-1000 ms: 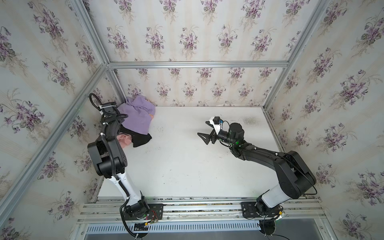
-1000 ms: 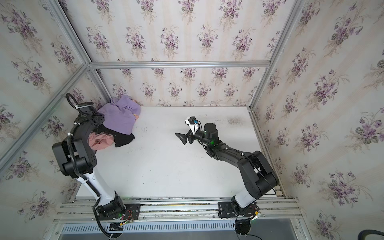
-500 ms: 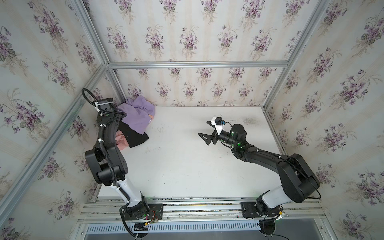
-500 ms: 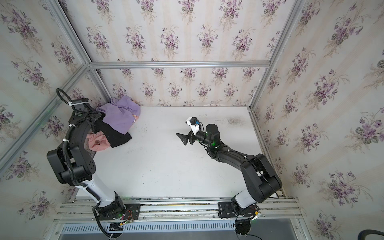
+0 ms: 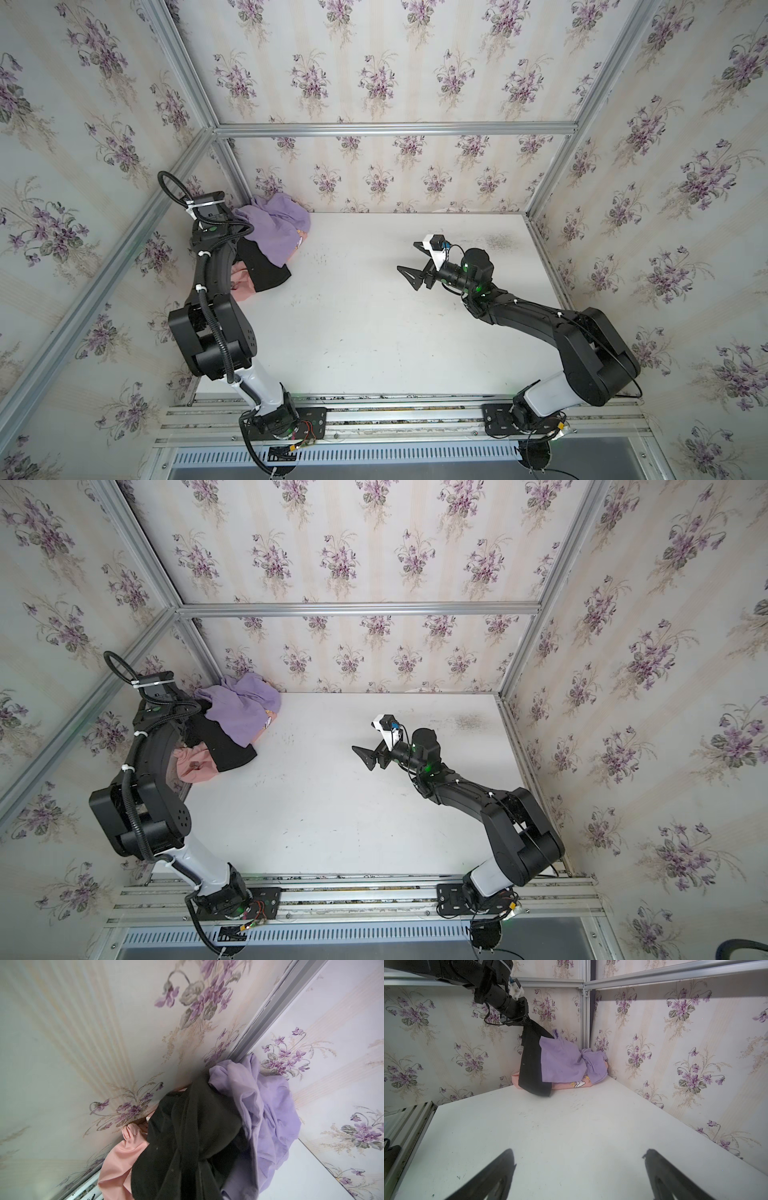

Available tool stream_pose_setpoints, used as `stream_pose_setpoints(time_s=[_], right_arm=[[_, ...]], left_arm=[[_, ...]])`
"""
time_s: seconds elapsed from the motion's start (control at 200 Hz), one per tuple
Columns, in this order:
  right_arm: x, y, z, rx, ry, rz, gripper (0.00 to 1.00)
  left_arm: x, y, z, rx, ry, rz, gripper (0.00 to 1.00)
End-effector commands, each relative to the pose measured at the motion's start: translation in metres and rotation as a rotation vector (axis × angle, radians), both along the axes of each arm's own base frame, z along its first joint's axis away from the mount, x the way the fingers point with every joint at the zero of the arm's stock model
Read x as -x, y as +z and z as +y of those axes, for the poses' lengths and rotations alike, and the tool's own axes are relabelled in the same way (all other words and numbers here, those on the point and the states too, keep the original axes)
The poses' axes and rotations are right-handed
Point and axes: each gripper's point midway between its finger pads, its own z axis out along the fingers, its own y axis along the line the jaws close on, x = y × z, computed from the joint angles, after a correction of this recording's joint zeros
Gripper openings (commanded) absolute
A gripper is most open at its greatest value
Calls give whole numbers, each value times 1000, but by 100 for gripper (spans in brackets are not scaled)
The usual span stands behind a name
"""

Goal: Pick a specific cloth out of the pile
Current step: 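Close the left gripper on the black garment under the lilac shirt, then lift the black garment upward out of the pile with the left gripper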

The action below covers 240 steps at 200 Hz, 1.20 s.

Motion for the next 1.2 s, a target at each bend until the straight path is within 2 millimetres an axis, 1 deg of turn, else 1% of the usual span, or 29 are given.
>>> stream_pose_setpoints(time_s=[0.0, 0.3, 0.545, 0.635, 0.98, 1.194], right_arm=[[0, 11, 1, -27, 3, -35, 100], [1, 9, 1, -15, 6, -47, 100], [4, 9, 0, -5, 7, -60, 100], [6, 10, -1, -4, 7, -66, 100], [10, 8, -4, 7, 4, -79, 100], [11, 6, -5, 10, 3, -89, 100]], left_arm=[[3, 22, 4, -26, 32, -54, 13], [12, 42, 5, -65, 46, -80, 12], [14, 45, 2, -54, 40, -94, 12], [16, 47, 2, -54, 43, -99, 11], [22, 68, -6, -64, 26, -145, 6], [32, 84, -11, -85, 21, -168, 5]])
